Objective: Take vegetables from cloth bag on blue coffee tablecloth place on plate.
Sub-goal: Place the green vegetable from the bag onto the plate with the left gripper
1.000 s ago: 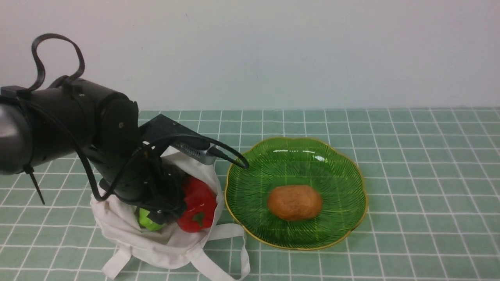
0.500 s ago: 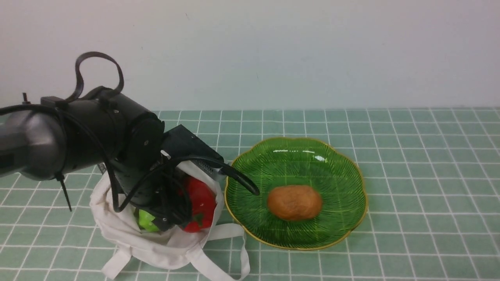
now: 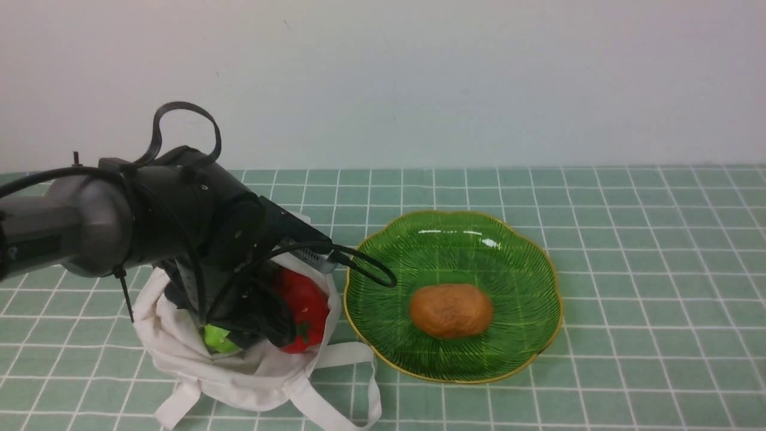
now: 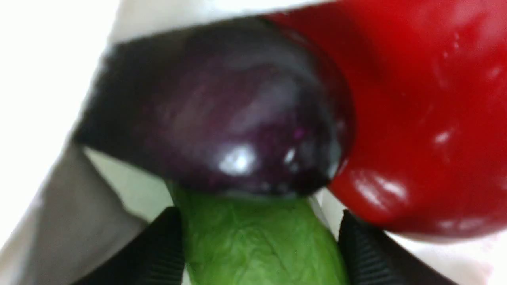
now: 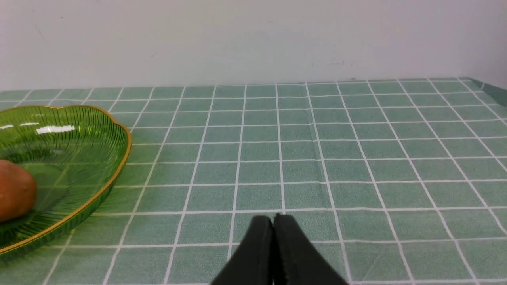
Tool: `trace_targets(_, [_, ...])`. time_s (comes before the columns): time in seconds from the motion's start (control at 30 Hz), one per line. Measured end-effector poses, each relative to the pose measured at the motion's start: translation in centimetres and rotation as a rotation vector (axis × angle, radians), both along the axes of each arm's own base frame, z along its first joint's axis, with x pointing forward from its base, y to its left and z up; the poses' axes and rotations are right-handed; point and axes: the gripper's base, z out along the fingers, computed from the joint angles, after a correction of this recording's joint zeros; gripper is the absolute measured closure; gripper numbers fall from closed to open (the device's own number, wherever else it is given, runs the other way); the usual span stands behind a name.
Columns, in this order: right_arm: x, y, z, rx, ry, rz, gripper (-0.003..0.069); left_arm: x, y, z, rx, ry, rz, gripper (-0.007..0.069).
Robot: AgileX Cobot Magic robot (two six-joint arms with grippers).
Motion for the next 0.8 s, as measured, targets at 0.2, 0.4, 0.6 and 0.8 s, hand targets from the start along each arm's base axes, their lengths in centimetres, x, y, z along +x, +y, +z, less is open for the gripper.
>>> trace_targets(0.2, [0.0,0.0,0.0,0.0,0.0,0.0,0.0669,-1.8,0.5,4.6,-0.098,-0.08,0.058,0.019])
trace_targets(0.4, [0.0,0.0,0.0,0.0,0.0,0.0,0.0669,-3.8,0.9,8.7,-0.226,-0.168,0.086,0.019])
trace_targets(0.6, [0.0,0.0,0.0,0.0,0.0,0.0,0.0669,-5.0,1.2,9.8,-0.25,-0.154,0.108,0.019])
trace_targets(0.8, [0.0,0.0,0.0,0.0,0.0,0.0,0.0669,-6.3,-0.5,10.6,-0.419,-0.105,0.092,0.019])
